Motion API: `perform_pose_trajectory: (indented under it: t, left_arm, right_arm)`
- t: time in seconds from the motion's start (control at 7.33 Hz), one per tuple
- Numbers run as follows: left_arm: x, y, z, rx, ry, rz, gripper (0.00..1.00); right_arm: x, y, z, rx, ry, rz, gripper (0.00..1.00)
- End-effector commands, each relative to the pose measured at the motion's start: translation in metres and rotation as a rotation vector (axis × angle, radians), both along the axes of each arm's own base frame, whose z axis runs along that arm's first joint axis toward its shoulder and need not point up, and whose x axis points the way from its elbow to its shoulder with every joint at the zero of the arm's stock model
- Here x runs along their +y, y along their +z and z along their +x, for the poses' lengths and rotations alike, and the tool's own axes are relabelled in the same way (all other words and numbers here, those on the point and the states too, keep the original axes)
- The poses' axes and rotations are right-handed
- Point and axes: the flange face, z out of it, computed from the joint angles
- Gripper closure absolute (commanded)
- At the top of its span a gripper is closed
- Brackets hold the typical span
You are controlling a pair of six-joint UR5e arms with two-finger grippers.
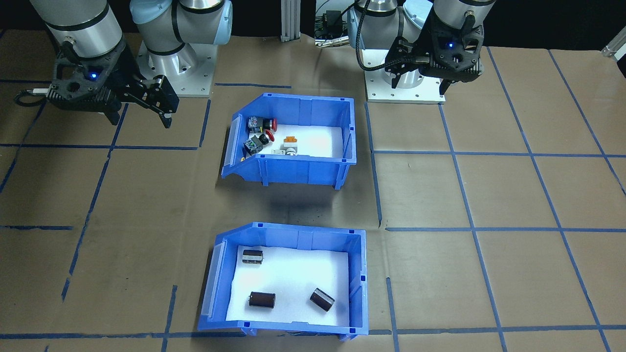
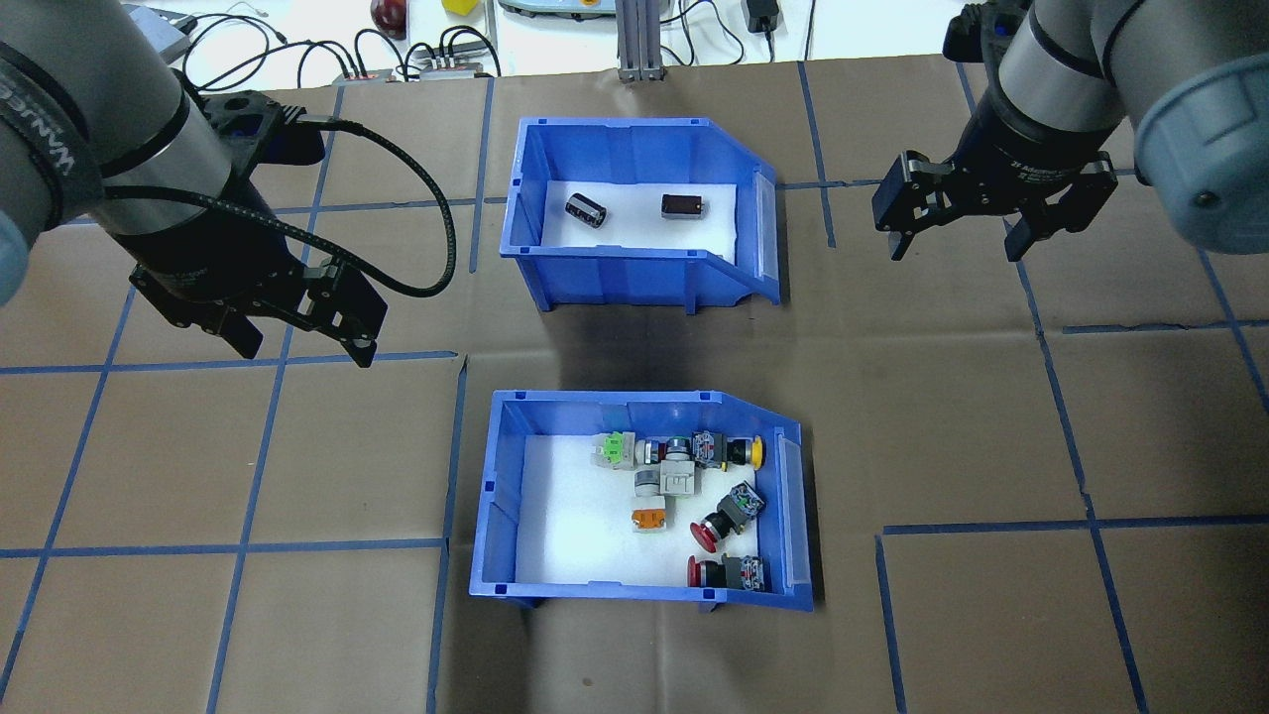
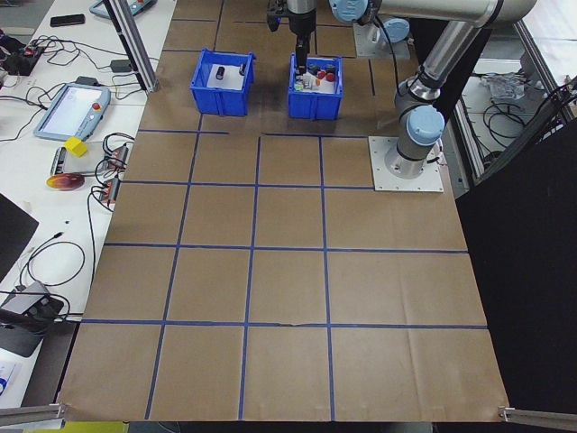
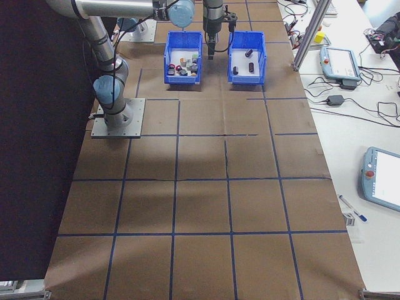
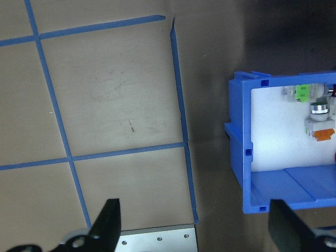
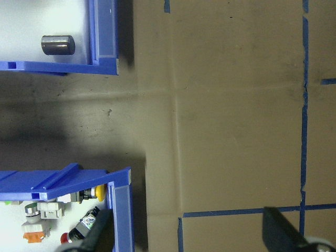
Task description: Place button box in front
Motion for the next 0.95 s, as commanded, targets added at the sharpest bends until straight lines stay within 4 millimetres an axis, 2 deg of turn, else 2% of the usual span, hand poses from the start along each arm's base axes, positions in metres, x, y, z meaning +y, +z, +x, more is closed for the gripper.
perform_pose_trajectory:
  t: [0.0,0.55,0.82]
  left_arm:
    - [0.0002,0.0000,-0.0006,0.000,-0.002,0.000,0.01]
    - [0.0010,-0.0017,-0.0016,0.003,-0.001,0.006,0.01]
    - [0.0085,-0.0098,-0.0017,0.003,-0.003,0.018,0.01]
  right_arm:
    - [-0.0007,0.0005,-0.0002,-0.002,-0.001,-0.006,0.00]
    - [-0.0035,-0.0003,-0.0019,-0.008,-0.005,-0.009,0.00]
    - [-0.0054,-0.0008,-0.0029,0.001,-0.005,-0.009,0.00]
